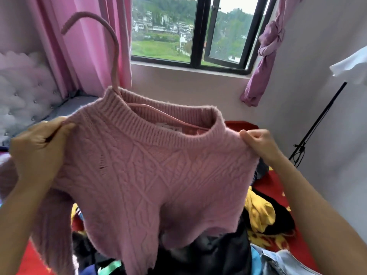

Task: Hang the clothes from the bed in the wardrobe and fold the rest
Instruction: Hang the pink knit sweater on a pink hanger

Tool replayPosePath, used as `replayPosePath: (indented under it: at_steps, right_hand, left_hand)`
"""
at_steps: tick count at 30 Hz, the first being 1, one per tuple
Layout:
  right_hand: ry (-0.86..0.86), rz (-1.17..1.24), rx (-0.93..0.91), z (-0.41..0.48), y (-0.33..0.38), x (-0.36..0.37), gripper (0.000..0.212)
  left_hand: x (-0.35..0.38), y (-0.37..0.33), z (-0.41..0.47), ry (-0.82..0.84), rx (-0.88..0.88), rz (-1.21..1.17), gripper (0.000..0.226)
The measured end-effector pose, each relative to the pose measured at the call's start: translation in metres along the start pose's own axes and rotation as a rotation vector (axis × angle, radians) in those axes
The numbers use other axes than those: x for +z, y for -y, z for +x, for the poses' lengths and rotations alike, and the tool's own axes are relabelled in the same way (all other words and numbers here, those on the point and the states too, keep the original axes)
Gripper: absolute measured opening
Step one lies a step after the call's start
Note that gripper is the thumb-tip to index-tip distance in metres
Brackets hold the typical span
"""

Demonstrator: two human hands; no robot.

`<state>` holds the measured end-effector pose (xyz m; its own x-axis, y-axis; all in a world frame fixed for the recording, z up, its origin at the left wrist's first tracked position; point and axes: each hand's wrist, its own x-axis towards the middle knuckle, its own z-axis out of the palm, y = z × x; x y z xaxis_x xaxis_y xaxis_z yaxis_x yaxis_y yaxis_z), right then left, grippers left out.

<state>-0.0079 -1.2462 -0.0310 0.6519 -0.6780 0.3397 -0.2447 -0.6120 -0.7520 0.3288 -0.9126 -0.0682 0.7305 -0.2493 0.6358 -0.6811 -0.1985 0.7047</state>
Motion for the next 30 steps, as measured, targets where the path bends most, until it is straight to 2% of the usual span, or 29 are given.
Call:
replayPosePath:
  at_steps: [1,3,5,7,10,13,16,20,24,30]
  right_hand:
    - [-0.087,-0.008,-0.063,0.004,0.000,-0.002,0.052]
    - [-0.103,-0.077,-0.148,0.010,0.012,-0.001,0.039]
    - [0.050,-0.176,-0.224,0.011,0.029,0.007,0.032]
    - [0.163,-0.286,-0.264,0.011,0.036,0.018,0.039]
    - [0.166,-0.444,-0.263,0.007,0.033,0.036,0.038]
    - [0.121,-0.329,-0.181,0.002,0.026,0.036,0.027]
    - [0.104,-0.237,-0.235,0.008,0.046,0.039,0.025]
    - [0.321,-0.097,-0.335,0.004,0.083,0.079,0.023]
    - [0.365,0.043,-0.311,0.005,0.079,0.077,0.007]
    - [0.338,0.100,-0.284,0.016,0.066,0.073,0.024]
  left_hand:
    - [0.002,-0.010,-0.004,0.018,-0.022,-0.069,0.020]
    - [0.008,-0.023,-0.010,0.020,-0.034,-0.159,0.027]
    - [0.013,-0.044,-0.021,0.030,-0.009,-0.169,0.028]
    - [0.022,-0.056,-0.031,0.027,-0.002,-0.183,0.027]
    - [0.036,-0.068,-0.039,0.034,0.039,-0.183,0.026]
    - [0.037,-0.070,-0.032,0.114,0.038,-0.177,0.027]
    - [0.034,-0.069,-0.022,0.192,0.004,-0.202,0.029]
    - [0.046,-0.084,-0.035,0.402,0.195,-0.100,0.031]
    - [0.036,-0.069,-0.033,0.395,0.142,-0.142,0.030]
    - [-0.009,-0.024,-0.036,0.350,-0.046,-0.105,0.032]
